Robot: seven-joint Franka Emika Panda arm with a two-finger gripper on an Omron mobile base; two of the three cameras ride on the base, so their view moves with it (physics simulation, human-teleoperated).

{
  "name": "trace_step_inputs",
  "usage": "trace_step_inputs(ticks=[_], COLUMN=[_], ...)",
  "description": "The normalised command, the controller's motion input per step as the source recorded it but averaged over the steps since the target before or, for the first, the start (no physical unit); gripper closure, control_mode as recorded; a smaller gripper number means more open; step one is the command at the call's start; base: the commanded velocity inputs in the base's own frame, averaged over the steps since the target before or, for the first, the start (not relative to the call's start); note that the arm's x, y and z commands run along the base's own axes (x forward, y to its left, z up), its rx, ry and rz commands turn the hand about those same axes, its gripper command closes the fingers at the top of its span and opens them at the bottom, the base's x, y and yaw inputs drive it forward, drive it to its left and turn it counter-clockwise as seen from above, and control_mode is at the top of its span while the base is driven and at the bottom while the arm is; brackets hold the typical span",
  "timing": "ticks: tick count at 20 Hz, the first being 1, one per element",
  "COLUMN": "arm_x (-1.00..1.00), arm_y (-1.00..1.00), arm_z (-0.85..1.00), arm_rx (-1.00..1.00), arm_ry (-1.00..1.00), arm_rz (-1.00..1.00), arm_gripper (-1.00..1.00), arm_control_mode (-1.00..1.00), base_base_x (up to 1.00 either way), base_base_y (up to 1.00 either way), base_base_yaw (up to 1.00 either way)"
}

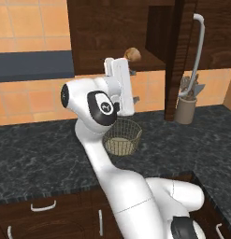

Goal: Open the cabinet, pick up the bread from the cabinet and place it in the basket. Then move the basket to the dining counter.

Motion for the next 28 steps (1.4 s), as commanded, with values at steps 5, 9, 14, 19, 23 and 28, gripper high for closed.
trace_step_inputs(ticks=[5,9,14,19,23,28], arm_x=[0.61,-0.31,-0.58,-0.27,-0.11,0.00], arm_y=[-0.76,-0.97,-1.00,-1.00,-0.92,0.32], arm_z=[-0.68,-0.22,-0.06,-0.11,-0.04,0.00], arm_rx=[0.21,0.21,0.16,0.15,0.15,0.11], arm_ry=[-0.17,-0.33,-0.33,-0.19,-0.20,-0.27], arm_rz=[-0.20,-0.10,-0.11,-0.18,-0.10,0.02], arm_gripper=[-1.00,-1.00,-1.00,-1.00,-1.00,-1.00], arm_control_mode=[-1.00,-1.00,-1.00,-1.00,-1.00,-1.00], base_base_x=[0.00,0.00,0.00,0.00,0.00,0.00], base_base_y=[0.00,0.00,0.00,0.00,0.00,0.00], base_base_yaw=[0.00,0.00,0.00,0.00,0.00,0.00])
